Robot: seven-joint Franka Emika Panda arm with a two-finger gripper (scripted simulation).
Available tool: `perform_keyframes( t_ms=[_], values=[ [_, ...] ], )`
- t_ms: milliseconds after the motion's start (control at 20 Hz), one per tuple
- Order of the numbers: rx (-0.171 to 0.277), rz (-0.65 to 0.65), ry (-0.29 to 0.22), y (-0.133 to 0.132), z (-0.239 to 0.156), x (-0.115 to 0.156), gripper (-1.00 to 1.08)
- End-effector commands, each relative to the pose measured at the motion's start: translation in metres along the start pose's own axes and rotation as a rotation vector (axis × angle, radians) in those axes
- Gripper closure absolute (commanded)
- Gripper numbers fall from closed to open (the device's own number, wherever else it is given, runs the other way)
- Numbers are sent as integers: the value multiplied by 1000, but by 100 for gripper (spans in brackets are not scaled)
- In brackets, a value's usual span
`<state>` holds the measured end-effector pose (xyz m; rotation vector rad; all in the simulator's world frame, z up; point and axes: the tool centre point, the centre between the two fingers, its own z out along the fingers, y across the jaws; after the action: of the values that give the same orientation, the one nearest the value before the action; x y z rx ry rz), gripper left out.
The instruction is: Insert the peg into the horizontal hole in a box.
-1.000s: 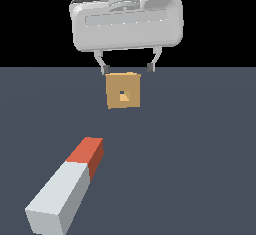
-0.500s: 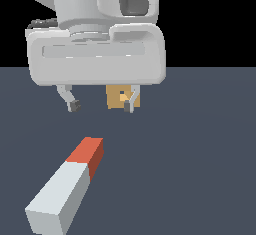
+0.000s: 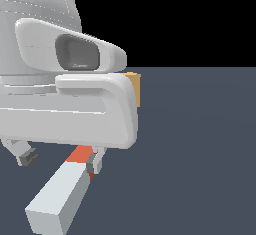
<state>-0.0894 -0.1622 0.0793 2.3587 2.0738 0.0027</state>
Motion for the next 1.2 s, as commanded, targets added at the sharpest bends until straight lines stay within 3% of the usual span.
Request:
perform_keyframes(
  t_ms=[0, 400, 1150],
  values=[
    [1, 1, -1, -3, 6, -8, -92],
    [3, 3, -1, -4, 12, -10, -92],
    [2, 2, -1, -4, 59, -11, -92]
  ],
)
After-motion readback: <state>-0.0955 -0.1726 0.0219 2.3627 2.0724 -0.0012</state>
